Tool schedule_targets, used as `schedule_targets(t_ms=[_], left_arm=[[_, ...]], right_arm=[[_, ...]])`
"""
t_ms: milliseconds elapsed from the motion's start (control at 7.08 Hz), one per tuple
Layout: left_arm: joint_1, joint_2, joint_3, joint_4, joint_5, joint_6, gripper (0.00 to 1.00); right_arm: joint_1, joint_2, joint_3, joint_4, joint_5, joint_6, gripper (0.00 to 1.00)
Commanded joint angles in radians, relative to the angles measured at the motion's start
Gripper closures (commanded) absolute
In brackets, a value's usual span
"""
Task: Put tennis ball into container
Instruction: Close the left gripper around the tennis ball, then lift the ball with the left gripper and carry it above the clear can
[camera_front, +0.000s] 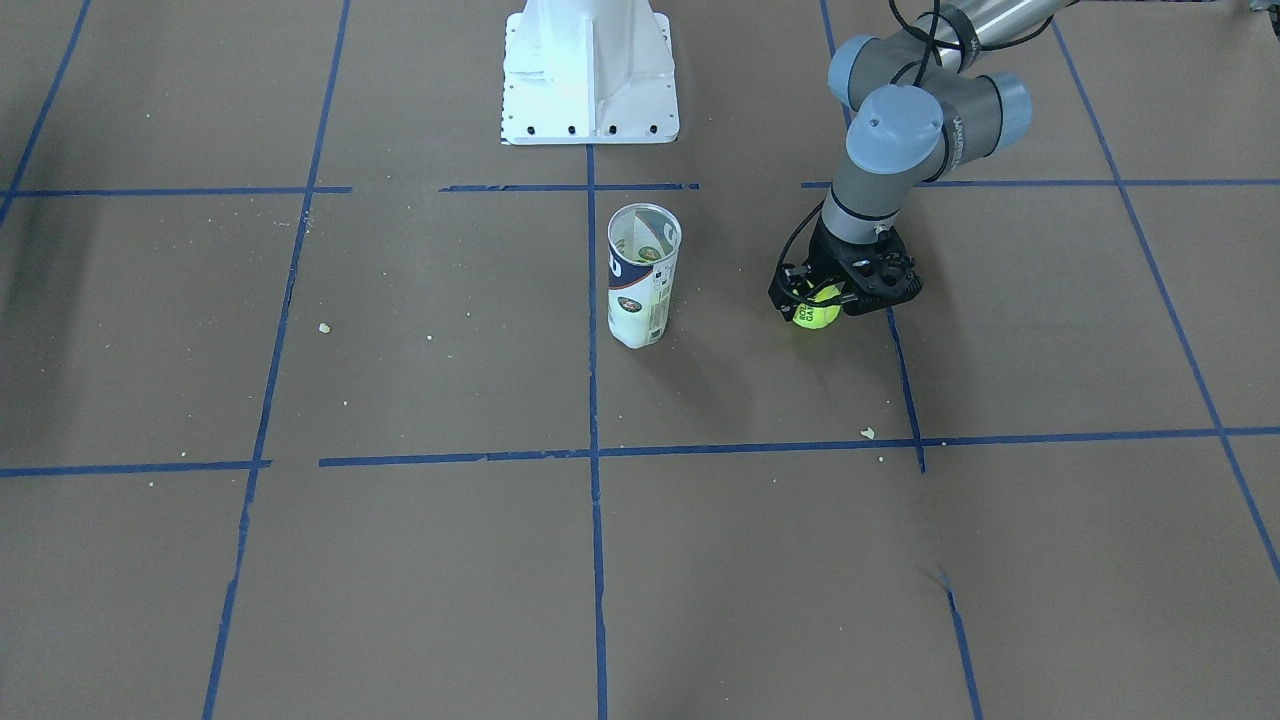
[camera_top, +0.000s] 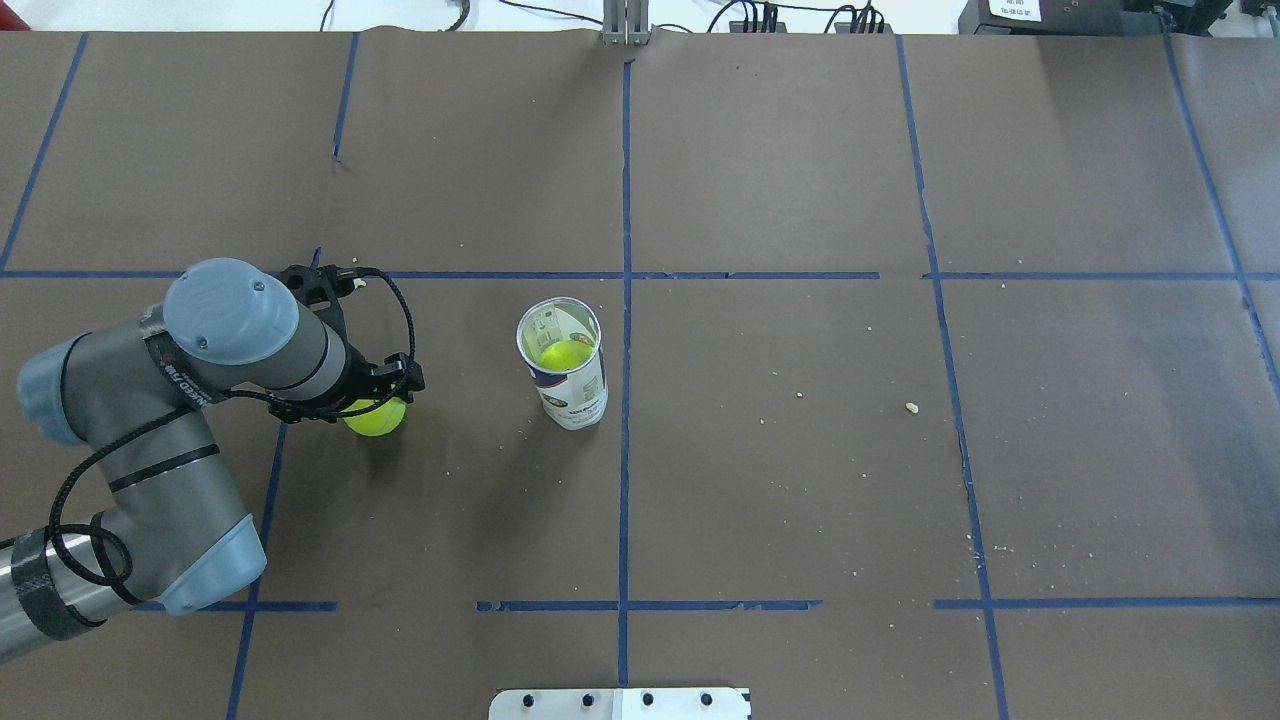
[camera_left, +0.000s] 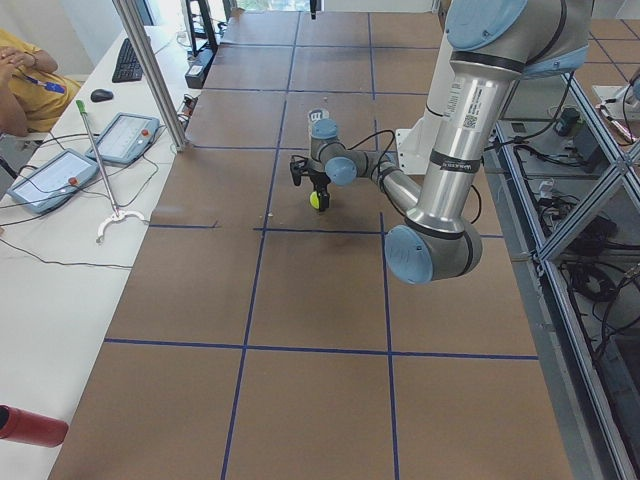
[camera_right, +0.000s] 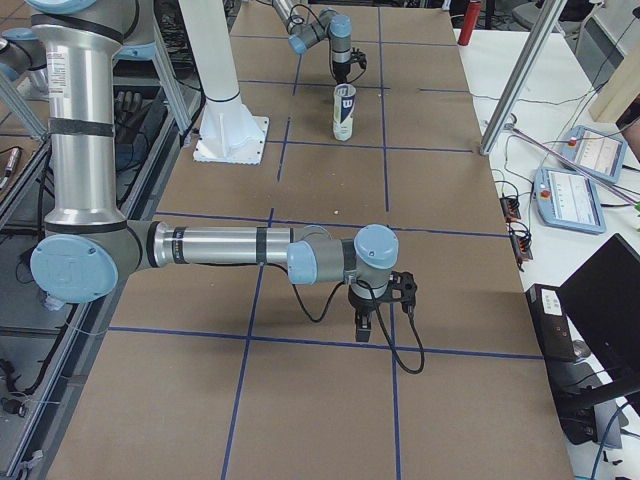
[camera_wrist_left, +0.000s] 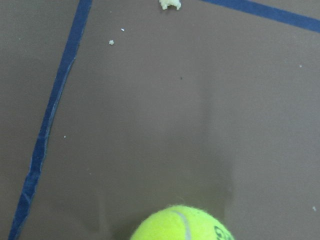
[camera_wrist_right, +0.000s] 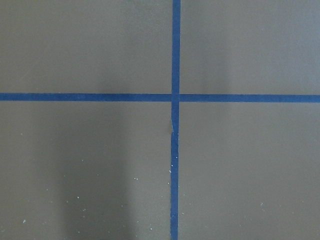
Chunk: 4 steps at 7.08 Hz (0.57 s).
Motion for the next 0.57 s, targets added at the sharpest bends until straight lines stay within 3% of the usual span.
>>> schedule_targets(t_ms=[0,141,283,424], left_arm=[[0.001,-0.008,0.000,0.001,-0.003,-0.007,1.00],[-0.005,-0.018,-0.052,0.016,-0.009,-0.017,1.00],[-0.025,-0.024,-0.204,0.118,-0.012,-0.080,1.00],[-0.078,-0.083,-0.292,0.227,-0.072,-0.138,1.00]], right_arm=[[0.000,0.000,0.000,0.000,0.000,0.000,0.00],[0.000,0.000,0.000,0.000,0.000,0.000,0.00],[0.000,0.000,0.000,0.000,0.000,0.000,0.00],[0.000,0.000,0.000,0.000,0.000,0.000,0.00]])
